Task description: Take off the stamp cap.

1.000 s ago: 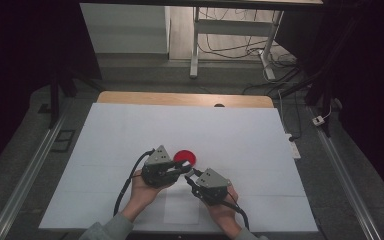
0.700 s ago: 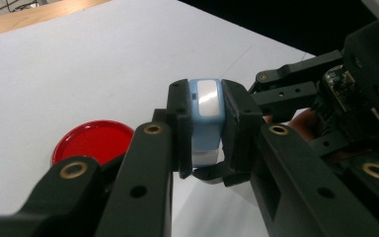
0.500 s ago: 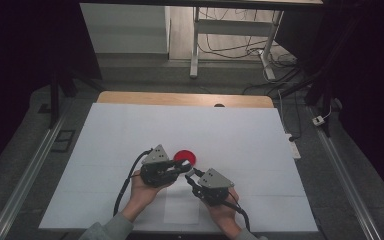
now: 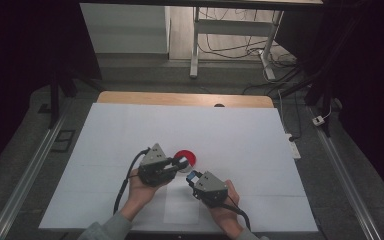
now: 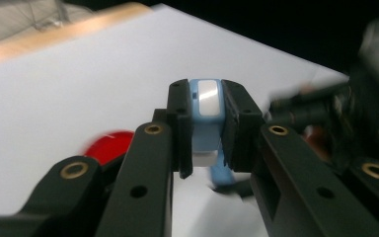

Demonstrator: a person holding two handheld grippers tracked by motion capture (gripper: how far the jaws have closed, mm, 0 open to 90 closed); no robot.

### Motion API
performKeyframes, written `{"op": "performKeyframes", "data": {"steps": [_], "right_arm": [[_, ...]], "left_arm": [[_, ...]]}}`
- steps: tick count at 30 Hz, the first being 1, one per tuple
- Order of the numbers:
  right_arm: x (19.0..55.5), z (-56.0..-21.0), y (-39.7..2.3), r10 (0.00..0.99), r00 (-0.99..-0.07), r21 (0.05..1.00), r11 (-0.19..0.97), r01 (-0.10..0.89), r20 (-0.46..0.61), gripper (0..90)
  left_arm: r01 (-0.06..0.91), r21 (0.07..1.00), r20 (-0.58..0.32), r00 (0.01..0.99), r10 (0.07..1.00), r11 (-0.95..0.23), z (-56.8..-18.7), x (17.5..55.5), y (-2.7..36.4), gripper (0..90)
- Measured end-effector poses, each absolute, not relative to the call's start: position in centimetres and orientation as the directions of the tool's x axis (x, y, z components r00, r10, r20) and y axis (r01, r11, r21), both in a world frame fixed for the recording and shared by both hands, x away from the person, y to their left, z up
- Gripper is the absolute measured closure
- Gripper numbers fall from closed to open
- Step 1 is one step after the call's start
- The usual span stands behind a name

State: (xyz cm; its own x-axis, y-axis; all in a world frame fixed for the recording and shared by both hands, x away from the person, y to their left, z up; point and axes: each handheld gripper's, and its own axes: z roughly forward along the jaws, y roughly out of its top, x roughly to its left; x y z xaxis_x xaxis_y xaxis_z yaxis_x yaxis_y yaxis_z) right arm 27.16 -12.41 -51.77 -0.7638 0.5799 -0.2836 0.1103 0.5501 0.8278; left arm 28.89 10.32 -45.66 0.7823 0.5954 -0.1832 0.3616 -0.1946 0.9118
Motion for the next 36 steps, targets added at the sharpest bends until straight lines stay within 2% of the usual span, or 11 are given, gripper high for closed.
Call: {"op": "performKeyframes", "data": {"steps": [2, 9, 36], "right_arm": [[27.3, -51.2, -12.5, 0.6, -0.766, 0.856, 0.5, 0.132, -0.232, 66.3], [27.5, -50.8, -13.1, 0.606, -0.764, 0.864, 0.485, 0.132, -0.224, 66.2], [28.4, -50.7, -14.9, 0.619, -0.768, 0.88, 0.444, 0.169, -0.164, 65.9]], "left_arm": [[0.37, 0.908, -0.187, 0.777, 0.601, -0.197, -45.8, 28.9, 10.5, 76.3], [0.375, 0.9, -0.191, 0.796, 0.575, -0.22, -46.0, 28.9, 9.8, 76.2], [0.404, 0.886, -0.207, 0.784, 0.585, -0.227, -46.1, 29.2, 10.3, 76.0]]}}
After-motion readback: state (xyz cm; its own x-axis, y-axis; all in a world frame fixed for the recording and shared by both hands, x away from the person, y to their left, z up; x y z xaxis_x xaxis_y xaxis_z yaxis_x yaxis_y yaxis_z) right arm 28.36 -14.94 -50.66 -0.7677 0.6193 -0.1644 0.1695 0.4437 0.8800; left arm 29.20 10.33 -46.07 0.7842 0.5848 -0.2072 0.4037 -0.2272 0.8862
